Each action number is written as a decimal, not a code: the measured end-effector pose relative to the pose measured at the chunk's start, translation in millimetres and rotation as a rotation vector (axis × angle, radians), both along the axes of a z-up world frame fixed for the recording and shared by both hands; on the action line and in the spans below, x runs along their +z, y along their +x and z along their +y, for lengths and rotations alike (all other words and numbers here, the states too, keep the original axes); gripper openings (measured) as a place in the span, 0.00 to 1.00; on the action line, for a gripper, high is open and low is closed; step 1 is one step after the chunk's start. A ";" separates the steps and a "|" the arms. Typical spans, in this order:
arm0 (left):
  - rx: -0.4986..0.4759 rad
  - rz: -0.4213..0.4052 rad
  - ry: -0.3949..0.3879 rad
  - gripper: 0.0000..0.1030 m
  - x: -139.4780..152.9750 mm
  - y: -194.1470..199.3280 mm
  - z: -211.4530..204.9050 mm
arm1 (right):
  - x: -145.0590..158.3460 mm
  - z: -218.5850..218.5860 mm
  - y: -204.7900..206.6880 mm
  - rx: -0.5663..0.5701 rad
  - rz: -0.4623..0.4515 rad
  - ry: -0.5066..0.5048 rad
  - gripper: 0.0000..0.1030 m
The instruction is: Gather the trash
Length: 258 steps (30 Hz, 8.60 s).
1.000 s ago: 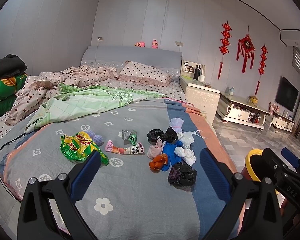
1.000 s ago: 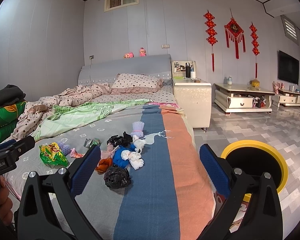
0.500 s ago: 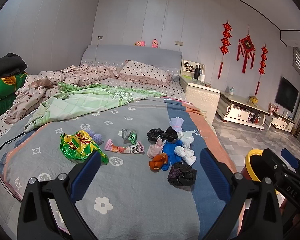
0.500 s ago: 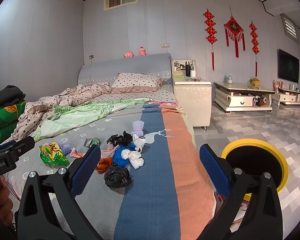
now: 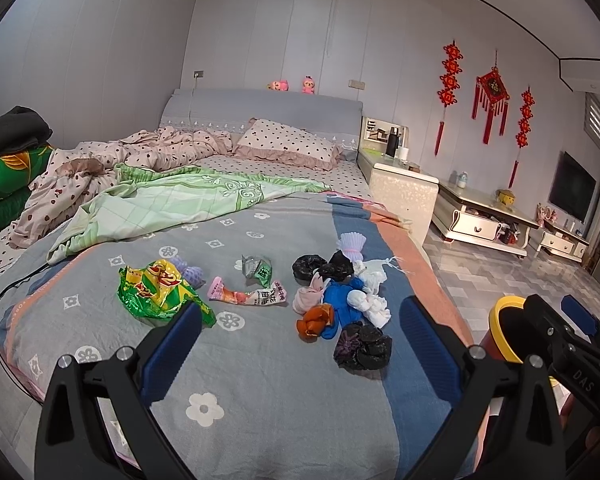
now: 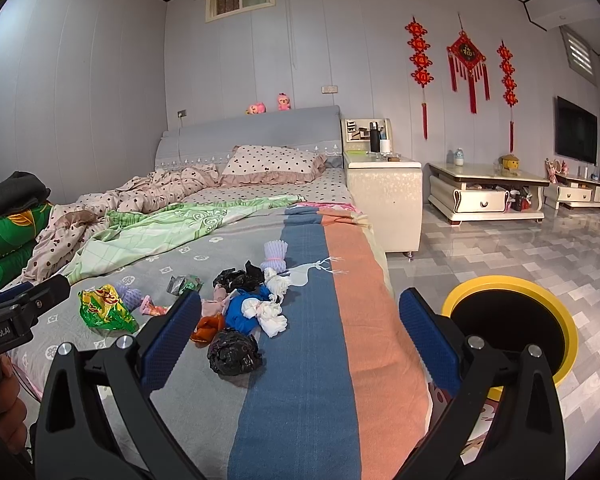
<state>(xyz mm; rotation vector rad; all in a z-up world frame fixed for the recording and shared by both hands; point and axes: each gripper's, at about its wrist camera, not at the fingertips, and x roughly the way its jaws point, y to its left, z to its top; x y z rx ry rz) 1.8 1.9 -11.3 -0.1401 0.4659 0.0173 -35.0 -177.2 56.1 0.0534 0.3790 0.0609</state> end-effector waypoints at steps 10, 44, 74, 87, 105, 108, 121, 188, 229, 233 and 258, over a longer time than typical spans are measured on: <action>-0.002 0.002 0.000 0.93 0.3 0.0 -1.7 | 0.7 -0.1 0.5 0.000 0.003 0.002 0.92; 0.088 0.101 -0.016 0.93 -35.3 28.8 60.8 | -47.4 19.6 31.7 0.074 0.135 0.000 0.92; 0.280 0.392 -0.141 0.93 -138.1 156.9 247.3 | -132.6 90.6 156.4 0.262 0.396 -0.066 0.92; 0.190 0.417 -0.154 0.85 -156.6 188.2 231.5 | -153.8 103.6 179.7 0.278 0.431 -0.067 0.92; 0.118 0.368 -0.146 0.18 -161.2 196.0 210.5 | -171.3 112.3 187.1 0.329 0.491 -0.056 0.37; 0.119 0.332 -0.149 0.16 -148.7 187.0 212.4 | -161.8 111.0 179.1 0.334 0.468 -0.052 0.36; 0.095 0.197 -0.135 0.15 -75.8 133.3 211.4 | -104.8 94.8 132.8 0.361 0.360 -0.006 0.35; -0.732 0.195 0.000 0.15 0.2 196.9 -336.7 | 29.4 -342.1 34.2 -0.278 0.087 0.259 0.36; -0.599 0.188 -0.006 0.81 -23.3 188.9 -280.9 | -11.0 -316.1 40.1 -0.344 0.149 0.267 0.69; -0.555 0.162 -0.022 0.84 -12.6 186.1 -243.9 | 0.9 -283.7 46.1 -0.290 0.136 0.229 0.70; -0.151 0.114 0.020 0.86 6.4 187.1 -2.1 | 32.0 -72.3 112.2 0.071 0.147 0.081 0.71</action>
